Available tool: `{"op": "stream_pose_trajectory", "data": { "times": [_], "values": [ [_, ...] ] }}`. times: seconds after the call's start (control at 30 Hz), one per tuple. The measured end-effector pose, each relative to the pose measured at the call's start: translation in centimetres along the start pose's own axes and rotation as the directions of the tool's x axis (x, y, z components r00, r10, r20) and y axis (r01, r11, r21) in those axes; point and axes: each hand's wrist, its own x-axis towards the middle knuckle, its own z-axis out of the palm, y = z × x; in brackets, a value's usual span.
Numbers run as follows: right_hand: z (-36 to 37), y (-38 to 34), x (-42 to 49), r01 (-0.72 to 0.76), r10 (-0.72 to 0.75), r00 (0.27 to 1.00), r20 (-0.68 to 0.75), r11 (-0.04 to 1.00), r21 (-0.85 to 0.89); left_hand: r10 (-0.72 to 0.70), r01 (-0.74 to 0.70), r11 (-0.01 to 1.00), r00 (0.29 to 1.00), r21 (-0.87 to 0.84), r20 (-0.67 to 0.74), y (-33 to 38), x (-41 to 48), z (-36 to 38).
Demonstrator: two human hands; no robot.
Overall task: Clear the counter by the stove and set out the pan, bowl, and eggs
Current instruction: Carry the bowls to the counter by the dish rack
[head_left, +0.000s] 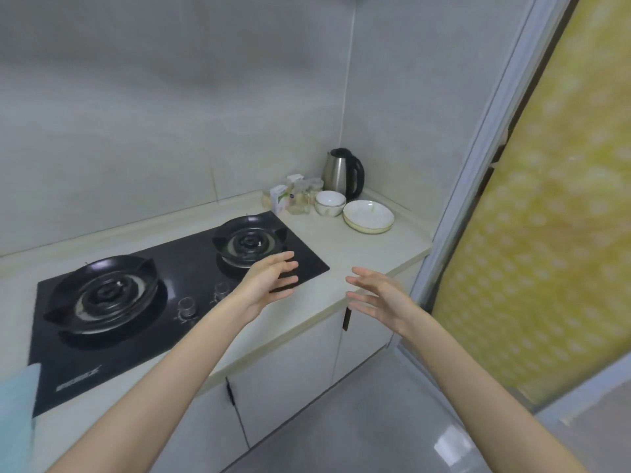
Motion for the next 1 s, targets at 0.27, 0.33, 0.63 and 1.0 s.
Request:
{"op": "stream_pose_trajectory", "data": {
  "times": [0.27, 0.33, 0.63, 1.0],
  "values": [
    [-4.8, -5.6, 13.2, 0.014, -0.014, 0.999, -0.038, 1.000, -0.001, -0.064, 0.064, 0.998, 0.998, -0.027, 0.016, 1.3, 15.6, 3.8],
    [-5.6, -7.4, 16.7, 0.022, -0.021, 0.999, -0.049, 1.000, 0.016, -0.082, 0.083, 0.996, 0.997, -0.032, 0.010, 1.7, 19.9, 4.7],
    [-9.2, -13.7, 30.4, -0.010, 0.014, 0.997, -0.074, 0.998, 0.056, -0.266, 0.246, 0.925, 0.964, -0.290, -0.030, 3.5, 35.0, 7.7],
    [-10.5, -16.8, 48.8, -0.003, 0.020, 0.998, 0.057, 0.962, -0.272, -0.409, 0.311, 0.812, 0.907, -0.494, -0.101, 3.4, 48.3, 8.8]
  ]
}}
